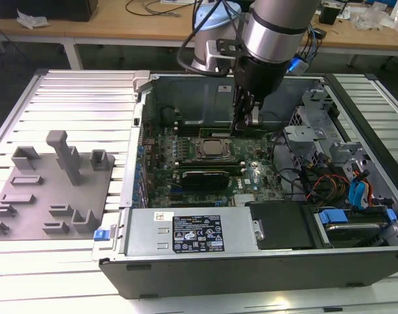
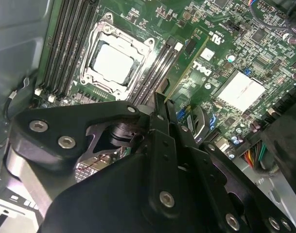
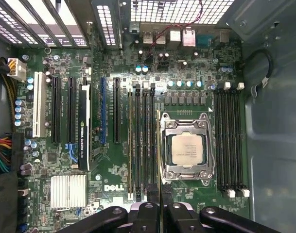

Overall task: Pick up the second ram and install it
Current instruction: 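Insert the second ram into the second slot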

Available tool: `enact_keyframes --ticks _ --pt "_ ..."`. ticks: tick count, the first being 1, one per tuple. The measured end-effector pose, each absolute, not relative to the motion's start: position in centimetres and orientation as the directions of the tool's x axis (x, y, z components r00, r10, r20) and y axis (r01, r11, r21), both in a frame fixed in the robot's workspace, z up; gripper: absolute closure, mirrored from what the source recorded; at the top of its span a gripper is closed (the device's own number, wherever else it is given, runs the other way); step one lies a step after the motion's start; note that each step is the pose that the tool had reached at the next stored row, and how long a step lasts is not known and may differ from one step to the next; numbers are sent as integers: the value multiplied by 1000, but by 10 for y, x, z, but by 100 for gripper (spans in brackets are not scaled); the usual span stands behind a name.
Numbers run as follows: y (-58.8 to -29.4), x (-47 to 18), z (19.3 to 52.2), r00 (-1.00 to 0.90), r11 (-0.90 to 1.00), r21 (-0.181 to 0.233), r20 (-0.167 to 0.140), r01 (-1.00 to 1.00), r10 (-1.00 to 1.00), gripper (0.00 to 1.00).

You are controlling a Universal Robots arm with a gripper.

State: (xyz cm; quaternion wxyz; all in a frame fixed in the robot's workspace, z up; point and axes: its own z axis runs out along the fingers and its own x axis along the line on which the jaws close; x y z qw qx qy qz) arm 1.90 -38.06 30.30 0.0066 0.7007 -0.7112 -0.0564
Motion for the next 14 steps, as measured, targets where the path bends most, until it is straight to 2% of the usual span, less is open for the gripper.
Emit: enact_keyframes --ticks 14 --pt "-381 19 292 -18 12 89 -70 -996 -997 87"
